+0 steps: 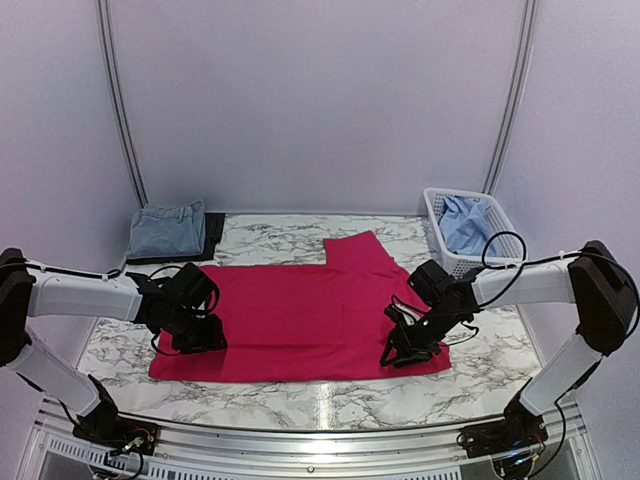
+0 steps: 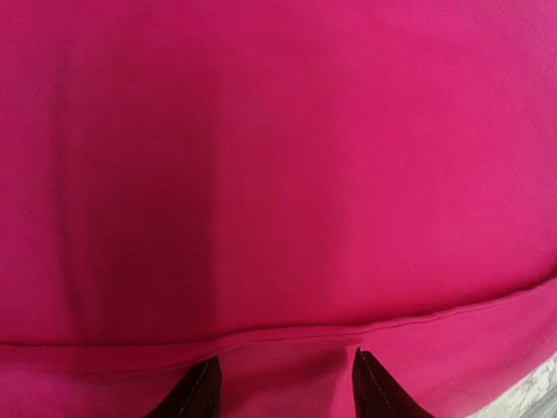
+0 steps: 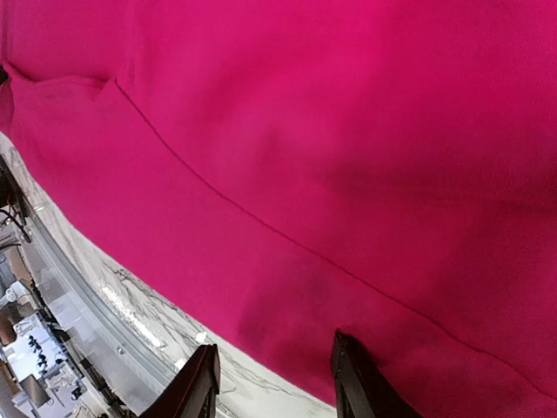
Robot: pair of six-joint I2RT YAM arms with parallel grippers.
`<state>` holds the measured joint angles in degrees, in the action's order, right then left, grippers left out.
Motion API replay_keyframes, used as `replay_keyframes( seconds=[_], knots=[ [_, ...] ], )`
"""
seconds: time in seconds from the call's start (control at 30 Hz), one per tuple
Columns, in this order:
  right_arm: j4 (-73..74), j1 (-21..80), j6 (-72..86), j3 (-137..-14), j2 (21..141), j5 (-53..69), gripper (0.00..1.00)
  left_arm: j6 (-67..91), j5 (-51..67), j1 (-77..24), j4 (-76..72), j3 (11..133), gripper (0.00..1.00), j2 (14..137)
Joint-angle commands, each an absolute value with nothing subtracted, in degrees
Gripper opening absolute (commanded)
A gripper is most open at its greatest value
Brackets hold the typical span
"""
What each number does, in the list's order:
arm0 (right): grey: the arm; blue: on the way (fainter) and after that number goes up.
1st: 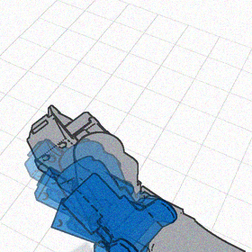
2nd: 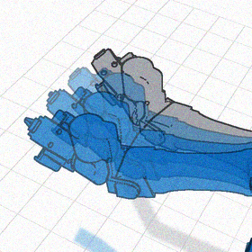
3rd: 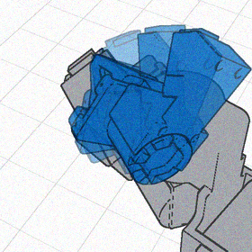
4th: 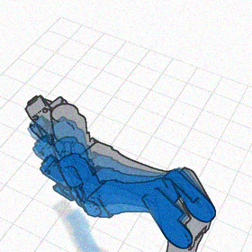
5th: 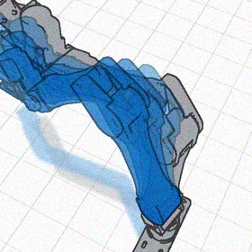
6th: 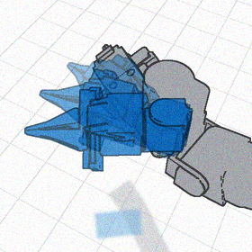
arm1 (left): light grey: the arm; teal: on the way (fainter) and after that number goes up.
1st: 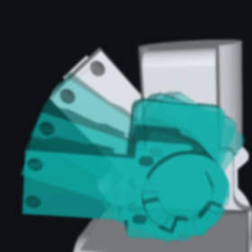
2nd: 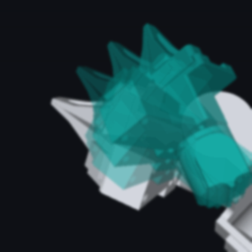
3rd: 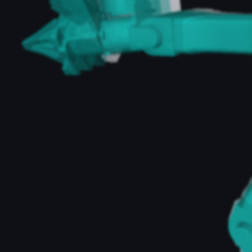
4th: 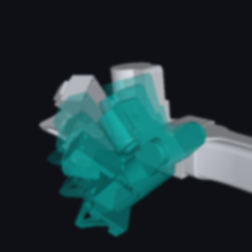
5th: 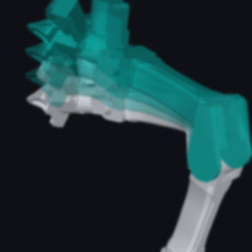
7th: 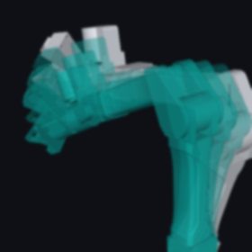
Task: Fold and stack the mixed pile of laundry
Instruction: Adjust the 1/3-folded T-shirt at the center of the board.
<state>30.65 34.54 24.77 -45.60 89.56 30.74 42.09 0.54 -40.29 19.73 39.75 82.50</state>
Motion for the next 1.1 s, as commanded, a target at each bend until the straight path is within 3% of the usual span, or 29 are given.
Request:
replay_keyframes(
  seconds=[0.0,0.3,0.4,0.5,0.8,1.07],
  knots=[
    [30.56,32.70,23.84,-43.06,89.40,27.68,0.45,41.26,-4.55,-35.82,27.56,41.56,0.54,83.93],
    [32.94,28.92,20.45,-43.26,85.47,29.54,0.45,36.21,-8.69,-27.93,31.75,43.06,0.62,77.97],
    [33.59,28.66,18.96,-47.43,84.04,28.95,0.47,31.56,-5.74,-28.75,30.13,46.65,0.76,74.88],
    [33.30,28.45,17.94,-52.62,87.21,28.27,0.48,27.68,-2.92,-29.52,28.02,49.43,0.98,74.29],
    [30.97,26.18,16.02,-65.67,100.64,26.55,0.51,34.18,2.98,-29.00,19.18,51.02,0.99,82.16],
    [29.91,26.19,14.81,-61.55,103.79,26.47,0.50,37.24,2.49,-29.00,20.38,47.84,0.99,89.01]
  ],
)
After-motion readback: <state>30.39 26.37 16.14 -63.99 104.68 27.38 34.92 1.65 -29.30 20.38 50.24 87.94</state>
